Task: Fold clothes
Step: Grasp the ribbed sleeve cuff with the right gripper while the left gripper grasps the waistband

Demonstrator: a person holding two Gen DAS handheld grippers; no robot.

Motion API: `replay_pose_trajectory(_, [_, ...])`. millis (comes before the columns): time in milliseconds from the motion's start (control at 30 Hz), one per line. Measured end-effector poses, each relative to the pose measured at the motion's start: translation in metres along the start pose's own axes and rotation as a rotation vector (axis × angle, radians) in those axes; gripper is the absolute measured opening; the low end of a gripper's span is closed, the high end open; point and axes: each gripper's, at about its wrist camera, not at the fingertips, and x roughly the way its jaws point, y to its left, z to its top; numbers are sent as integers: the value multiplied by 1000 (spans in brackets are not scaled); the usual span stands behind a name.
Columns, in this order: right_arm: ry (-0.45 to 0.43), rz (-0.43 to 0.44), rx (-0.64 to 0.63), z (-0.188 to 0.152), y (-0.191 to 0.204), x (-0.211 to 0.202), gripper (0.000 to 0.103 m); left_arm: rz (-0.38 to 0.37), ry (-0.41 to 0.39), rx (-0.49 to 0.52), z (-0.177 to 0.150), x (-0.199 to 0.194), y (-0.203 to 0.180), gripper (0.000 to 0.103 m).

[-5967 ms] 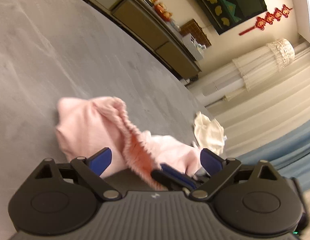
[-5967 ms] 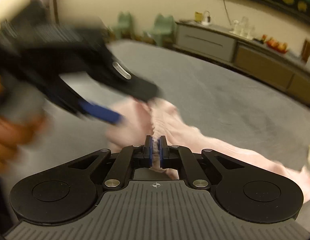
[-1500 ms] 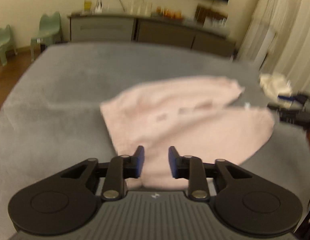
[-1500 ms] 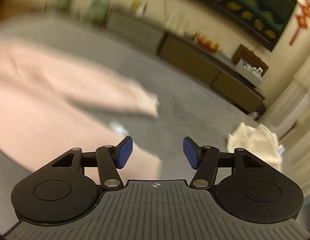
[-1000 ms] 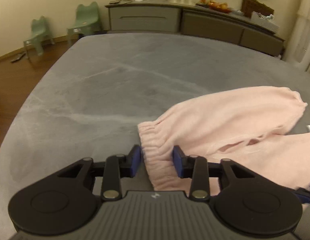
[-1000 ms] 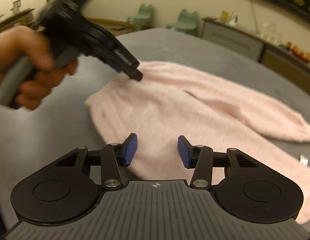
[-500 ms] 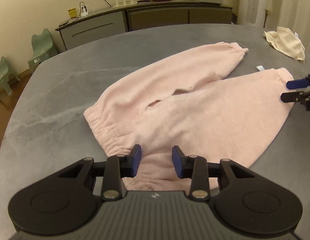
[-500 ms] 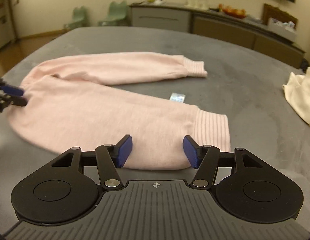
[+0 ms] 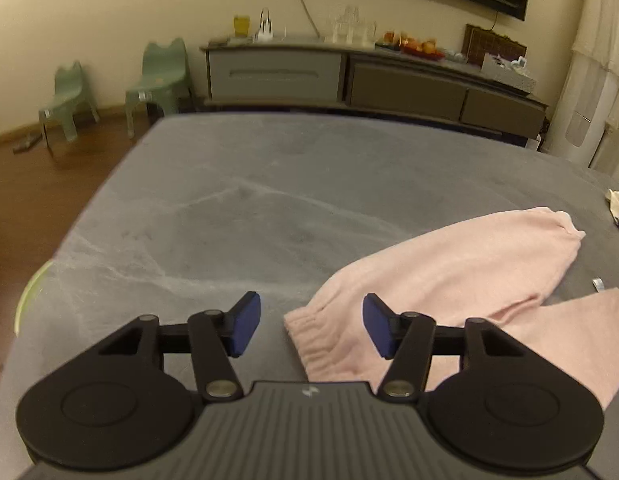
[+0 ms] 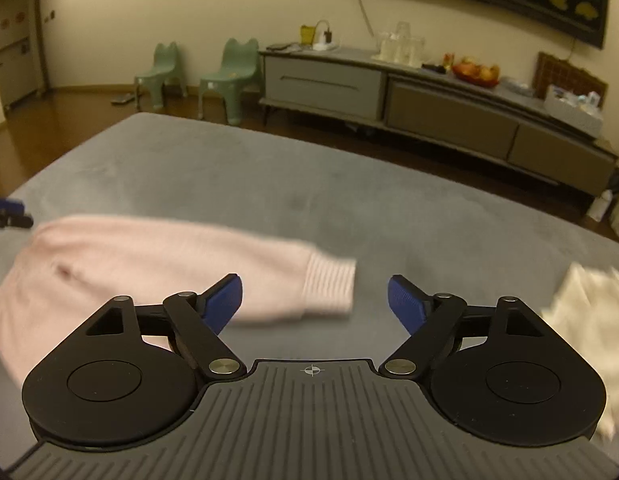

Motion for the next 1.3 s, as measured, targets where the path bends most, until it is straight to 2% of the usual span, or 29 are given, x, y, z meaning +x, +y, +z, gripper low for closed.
replay_pose_trajectory(167, [88, 46, -39, 38, -20, 70, 83, 35, 33, 117, 7, 34, -20, 58])
replay_pose_trajectory(200, [106, 56, -48, 45, -23, 84, 81, 37, 33, 122, 8, 38, -20, 57])
replay_pose_trajectory(233, [133, 71, -69, 44, -23, 96, 76, 35, 34, 120, 9, 41, -20, 52])
replay_pose_trajectory(267, [161, 87, -90, 43, -20, 107, 67, 20, 34, 113, 10, 44, -20, 41])
replay_pose_trajectory(300, [168, 104, -106, 42, -18, 112, 52, -8, 39, 103, 12, 46, -20, 8])
replay_pose_trajectory(333, [160, 121, -116, 42, -15, 112, 28, -26, 42, 99, 13, 46, -22, 5])
replay_pose_trajectory(367, [151, 133, -128, 43, -13, 110, 12, -27, 36, 110, 14, 46, -25, 5])
replay_pose_trajectory(400, [130, 111, -154, 44, -8, 104, 10, -20, 30, 124, 13, 46, -28, 5])
replay_pose_trajectory(467, [84, 67, -205, 44, 0, 91, 10, -8, 22, 146, 10, 41, -34, 5])
replay_pose_trajectory(533, [-35, 6, -280, 38, 9, 54, 10, -6, -14, 173, 6, 22, -39, 5])
replay_pose_trajectory(600, [-193, -91, -437, 10, 27, 8, 10, -32, -74, 215, -5, -16, -46, 5])
replay_pose_trajectory(667, [-201, -130, -550, -42, 36, -9, 14, -21, -94, 281, -30, -50, -55, 12])
replay_pose_trajectory(700, [-205, -150, -606, -67, 41, -17, 26, -12, -67, 296, -45, -60, -58, 21])
replay_pose_trajectory(733, [-209, -169, -663, -93, 45, -26, 58, -11, -39, 285, -57, -66, -58, 27])
replay_pose_trajectory(767, [-212, -189, -719, -119, 50, -34, 69, -9, -21, 261, -67, -72, -57, 27])
replay_pose_trajectory(800, [-216, -209, -776, -144, 55, -42, 69, -8, -4, 237, -77, -79, -57, 28])
replay_pose_trajectory(833, [-216, -220, -811, -166, 58, -49, 62, -11, 7, 190, -84, -85, -54, 31])
replay_pose_trajectory(900, [-169, -118, -594, -163, 40, -50, 58, -50, -7, 11, -89, -99, -38, 36])
replay_pose_trajectory(967, [-121, -18, -376, -160, 23, -51, 58, -115, -31, -180, -95, -111, -23, 45])
replay_pose_trajectory(1033, [-73, 81, -158, -157, 6, -52, 61, -178, -42, -312, -91, -114, -13, 51])
replay_pose_trajectory(1133, [0, 227, 170, -152, -20, -53, 61, -202, -40, -389, -73, -102, -14, 63])
replay_pose_trajectory(1267, [97, 415, 598, -146, -53, -54, 62, -204, -7, -407, -50, -73, -25, 68])
replay_pose_trajectory(1300, [106, 444, 626, -148, -54, -52, 62, -201, 8, -408, -45, -64, -28, 68])
